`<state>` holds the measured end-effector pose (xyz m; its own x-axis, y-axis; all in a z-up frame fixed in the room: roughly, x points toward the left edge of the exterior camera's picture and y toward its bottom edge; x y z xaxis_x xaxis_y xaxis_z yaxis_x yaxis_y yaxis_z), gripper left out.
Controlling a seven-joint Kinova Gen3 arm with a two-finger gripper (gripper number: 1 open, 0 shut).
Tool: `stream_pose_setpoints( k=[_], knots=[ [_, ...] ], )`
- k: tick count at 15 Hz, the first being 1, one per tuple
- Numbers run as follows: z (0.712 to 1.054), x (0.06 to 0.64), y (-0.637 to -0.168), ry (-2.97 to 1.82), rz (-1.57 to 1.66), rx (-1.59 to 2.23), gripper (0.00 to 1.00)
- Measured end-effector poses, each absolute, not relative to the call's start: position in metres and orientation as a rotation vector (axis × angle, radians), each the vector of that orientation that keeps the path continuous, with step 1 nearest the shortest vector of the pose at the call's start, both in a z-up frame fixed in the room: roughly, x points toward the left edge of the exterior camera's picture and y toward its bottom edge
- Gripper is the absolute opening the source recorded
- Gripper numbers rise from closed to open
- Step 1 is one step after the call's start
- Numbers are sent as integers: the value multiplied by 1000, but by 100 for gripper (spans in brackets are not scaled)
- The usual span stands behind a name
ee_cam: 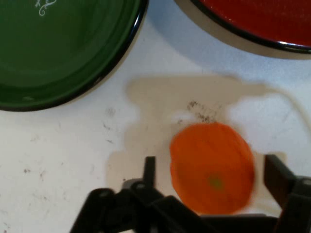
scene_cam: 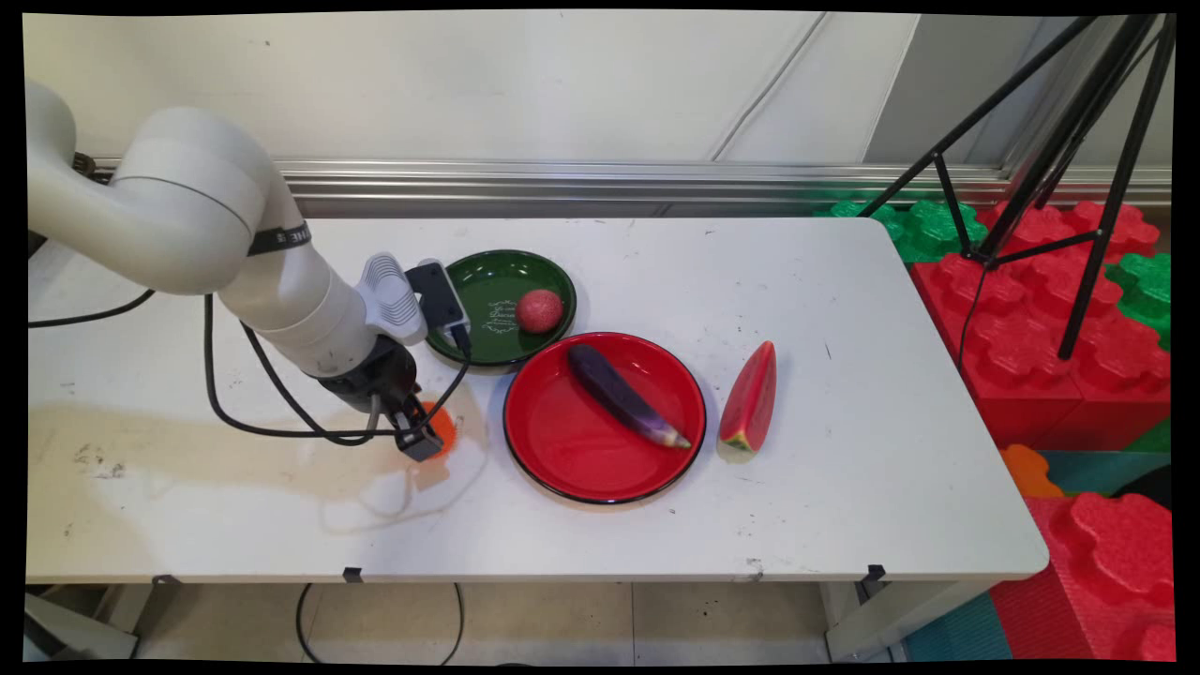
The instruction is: Place the picked object on the table
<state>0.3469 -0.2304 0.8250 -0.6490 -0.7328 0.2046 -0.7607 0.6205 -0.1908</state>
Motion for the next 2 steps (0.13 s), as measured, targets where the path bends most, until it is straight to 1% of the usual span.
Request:
stream_pose_setpoints(
  k=[2],
  knots=[
    [824, 348, -230, -2733, 398, 1257, 100]
  ],
)
